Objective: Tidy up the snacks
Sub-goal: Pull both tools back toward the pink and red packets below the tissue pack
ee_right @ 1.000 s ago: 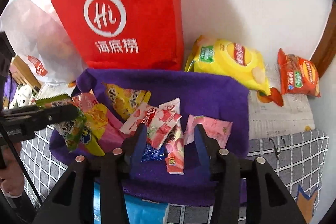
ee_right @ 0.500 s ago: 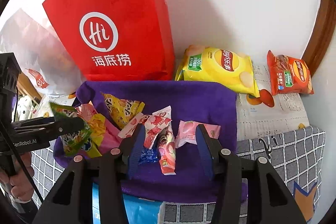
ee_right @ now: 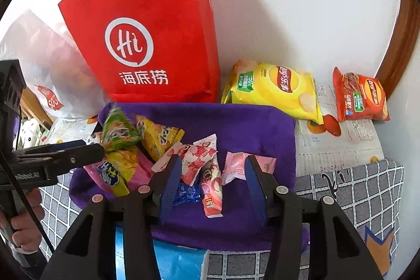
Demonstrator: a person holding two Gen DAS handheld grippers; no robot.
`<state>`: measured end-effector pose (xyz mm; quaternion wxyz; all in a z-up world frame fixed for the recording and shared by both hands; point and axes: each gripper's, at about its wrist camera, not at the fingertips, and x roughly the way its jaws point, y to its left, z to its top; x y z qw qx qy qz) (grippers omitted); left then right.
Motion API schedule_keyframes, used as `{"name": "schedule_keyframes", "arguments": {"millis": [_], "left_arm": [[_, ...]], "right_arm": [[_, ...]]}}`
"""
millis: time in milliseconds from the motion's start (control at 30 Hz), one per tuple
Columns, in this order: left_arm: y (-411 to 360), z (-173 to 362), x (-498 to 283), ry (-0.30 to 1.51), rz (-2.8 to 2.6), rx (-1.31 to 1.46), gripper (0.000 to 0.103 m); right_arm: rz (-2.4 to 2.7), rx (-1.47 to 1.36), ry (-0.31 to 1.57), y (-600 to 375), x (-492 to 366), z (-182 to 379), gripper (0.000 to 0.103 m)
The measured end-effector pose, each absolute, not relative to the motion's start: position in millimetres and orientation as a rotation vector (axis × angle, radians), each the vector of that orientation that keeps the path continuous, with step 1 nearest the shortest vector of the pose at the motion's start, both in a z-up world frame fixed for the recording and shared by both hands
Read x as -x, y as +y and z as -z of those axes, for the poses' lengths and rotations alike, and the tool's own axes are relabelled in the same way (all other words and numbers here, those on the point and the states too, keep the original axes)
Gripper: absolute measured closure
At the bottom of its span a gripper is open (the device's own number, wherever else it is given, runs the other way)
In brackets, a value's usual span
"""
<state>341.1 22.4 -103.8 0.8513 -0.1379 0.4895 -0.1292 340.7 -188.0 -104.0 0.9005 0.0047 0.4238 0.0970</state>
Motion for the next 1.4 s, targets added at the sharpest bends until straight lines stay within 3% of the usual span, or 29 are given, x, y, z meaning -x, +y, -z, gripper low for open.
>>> {"name": "schedule_keyframes", "arguments": {"millis": [333, 800, 1100, 1400], "left_arm": [[23.6, 70.9, -321.1, 0.953, 0.282, 0.257, 0.024], [7.0, 18.7, -259.8, 0.800, 0.332, 0.199, 0.024], [29.4, 37.0, -218.0, 0.858, 0.260, 0.176, 0.024], [57.8, 81.3, -179.8, 0.941, 0.189, 0.174, 0.024]], "right_arm": [[-0.179, -0.033, 0.834, -179.9, -309.8, 83.1, 0.049], [-0.087, 0.014, 0.781, -202.4, -199.5, 64.4, 0.050], [-0.120, -0.027, 0.727, -198.3, -146.2, 71.3, 0.050], [-0.223, -0.049, 0.854, -175.0, -128.1, 137.4, 0.050]]}}
